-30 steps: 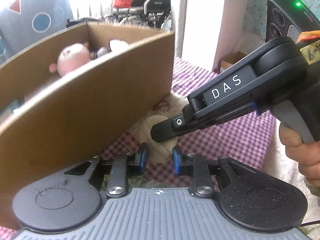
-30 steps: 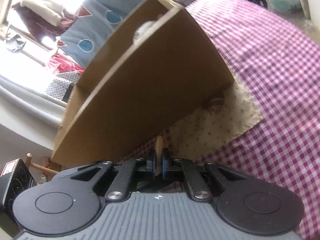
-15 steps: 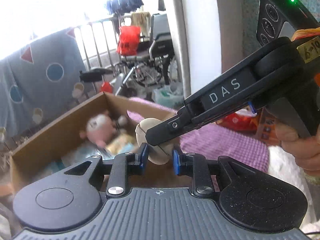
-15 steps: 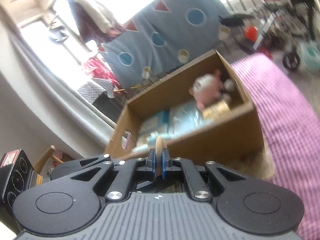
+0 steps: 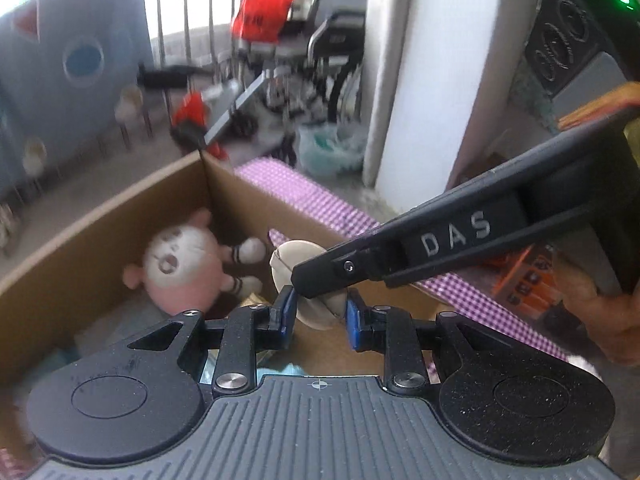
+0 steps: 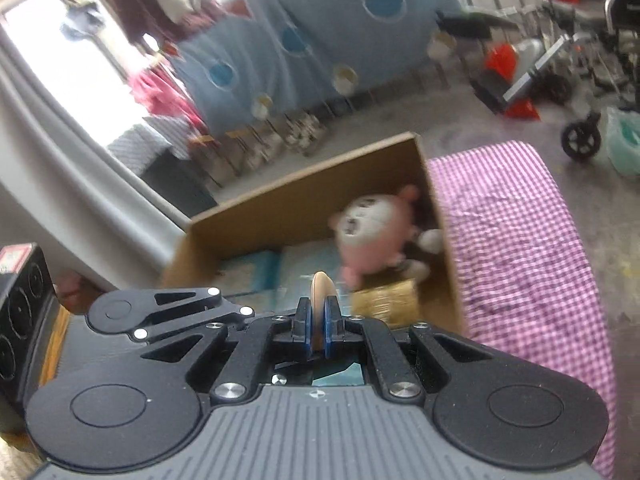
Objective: Organize soft objects
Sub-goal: 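Carry the sponge into the box and open the right gripper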
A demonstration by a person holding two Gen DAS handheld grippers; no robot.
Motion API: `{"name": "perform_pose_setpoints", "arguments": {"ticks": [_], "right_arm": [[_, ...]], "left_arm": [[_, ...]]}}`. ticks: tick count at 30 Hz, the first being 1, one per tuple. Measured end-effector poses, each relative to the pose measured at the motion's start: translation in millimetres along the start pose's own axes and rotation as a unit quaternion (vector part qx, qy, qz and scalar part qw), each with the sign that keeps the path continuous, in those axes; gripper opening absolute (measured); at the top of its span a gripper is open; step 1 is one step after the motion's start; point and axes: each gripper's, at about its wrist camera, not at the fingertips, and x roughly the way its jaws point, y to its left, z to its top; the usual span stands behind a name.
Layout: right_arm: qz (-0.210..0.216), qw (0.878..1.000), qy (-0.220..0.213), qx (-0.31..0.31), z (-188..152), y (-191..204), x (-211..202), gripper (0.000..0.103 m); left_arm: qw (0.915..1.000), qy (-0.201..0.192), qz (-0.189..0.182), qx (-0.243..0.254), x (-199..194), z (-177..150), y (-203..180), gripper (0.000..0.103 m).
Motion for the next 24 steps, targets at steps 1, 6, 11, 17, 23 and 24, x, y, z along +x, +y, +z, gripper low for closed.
{"name": "perform_pose_setpoints", "arguments": {"ticks": [1,6,11,17,23,24], "right_arm": [[-0.013,1.000,0.014,-0.001,7,-5,11,0.007],[-0.067,0.996,0.057,-0.021,22,-16,47,0.007],[-0.110,0.989,0.088,-0.042,27,-17,72,0.008],[-0.138,0.984,0.088,-0.076,33,-9,77,0.009],[-0.148,0.982,0.084,-0.085,36,-6,74,0.011],[-0.145,0.983,0.081,-0.081,36,-7,71,0.011]], "left_arm": [[0.9999,0.011,-0.008,-0.010,10,3,6,0.026],[0.9978,0.050,-0.022,-0.038,46,12,24,0.026],[0.9952,0.071,-0.029,-0.061,64,14,34,0.027],[0.9925,0.090,-0.031,-0.077,75,15,40,0.033],[0.9931,0.089,-0.018,-0.074,73,18,40,0.045],[0.9934,0.087,-0.014,-0.073,70,18,40,0.047]]}}
